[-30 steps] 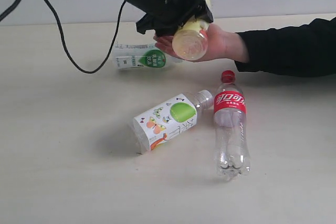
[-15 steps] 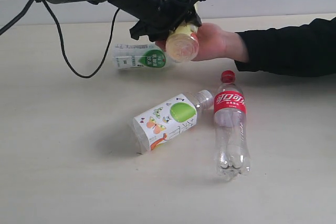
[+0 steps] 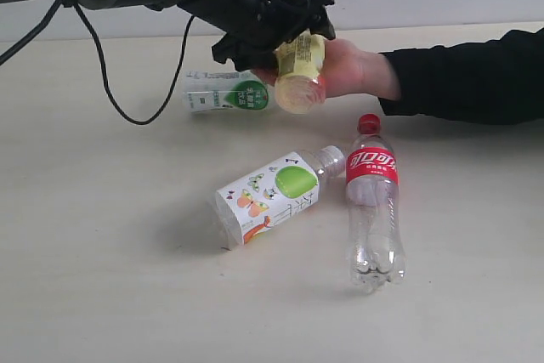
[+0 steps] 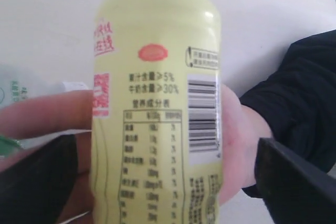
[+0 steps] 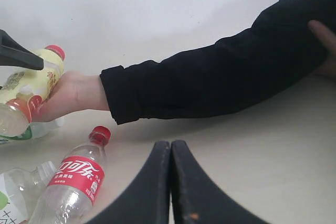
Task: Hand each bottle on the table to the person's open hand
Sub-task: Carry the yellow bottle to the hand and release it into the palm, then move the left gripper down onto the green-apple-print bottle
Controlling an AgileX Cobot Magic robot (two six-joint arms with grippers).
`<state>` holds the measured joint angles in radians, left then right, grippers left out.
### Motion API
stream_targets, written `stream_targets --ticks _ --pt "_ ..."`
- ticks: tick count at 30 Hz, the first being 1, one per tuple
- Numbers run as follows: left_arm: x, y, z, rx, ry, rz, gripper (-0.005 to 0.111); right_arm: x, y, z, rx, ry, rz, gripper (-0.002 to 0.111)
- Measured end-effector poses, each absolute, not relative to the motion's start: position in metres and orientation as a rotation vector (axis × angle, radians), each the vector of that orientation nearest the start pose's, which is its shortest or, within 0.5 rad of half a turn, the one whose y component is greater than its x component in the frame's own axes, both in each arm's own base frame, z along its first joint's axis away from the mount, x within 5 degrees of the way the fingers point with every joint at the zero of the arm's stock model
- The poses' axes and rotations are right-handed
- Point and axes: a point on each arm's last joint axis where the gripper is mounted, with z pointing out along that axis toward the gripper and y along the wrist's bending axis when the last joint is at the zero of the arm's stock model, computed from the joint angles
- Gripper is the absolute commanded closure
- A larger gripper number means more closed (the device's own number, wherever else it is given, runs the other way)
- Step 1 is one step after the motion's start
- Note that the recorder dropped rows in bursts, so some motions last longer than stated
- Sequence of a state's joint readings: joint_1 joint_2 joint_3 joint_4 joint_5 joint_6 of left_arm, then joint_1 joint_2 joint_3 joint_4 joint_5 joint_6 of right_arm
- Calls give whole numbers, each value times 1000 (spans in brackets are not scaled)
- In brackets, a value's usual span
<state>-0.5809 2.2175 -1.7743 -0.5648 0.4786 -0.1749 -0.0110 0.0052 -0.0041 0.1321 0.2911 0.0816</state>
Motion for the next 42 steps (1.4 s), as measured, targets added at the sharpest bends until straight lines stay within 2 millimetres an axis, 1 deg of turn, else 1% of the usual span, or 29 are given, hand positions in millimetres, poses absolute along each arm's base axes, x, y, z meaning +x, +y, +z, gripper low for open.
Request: stream_targets --ticks 5,7,13,16,19,22,27,30,36,42 --pt "411 -297 197 16 2495 -873 16 55 3 188 167 1769 176 108" --pt "411 -297 202 32 2483 -873 16 55 3 188 167 1769 176 108" --pt "408 -287 228 90 2454 -869 16 55 3 188 167 1769 176 108" --pt "408 -276 243 119 2442 -838 16 55 3 188 167 1769 176 108" --pt "408 -262 252 162 2471 -782 16 55 3 188 167 1769 176 108" --pt "406 -249 257 257 2513 -684 16 55 3 188 167 1769 176 108" --pt "396 -235 261 534 2570 -475 16 55 3 188 167 1769 176 108" --pt "388 -232 263 645 2609 -437 18 55 3 188 167 1769 176 108" --pt "379 -227 267 818 2629 -387 33 55 3 188 167 1769 176 108" --pt "364 -221 265 1040 2706 -373 32 55 3 188 167 1769 176 108"
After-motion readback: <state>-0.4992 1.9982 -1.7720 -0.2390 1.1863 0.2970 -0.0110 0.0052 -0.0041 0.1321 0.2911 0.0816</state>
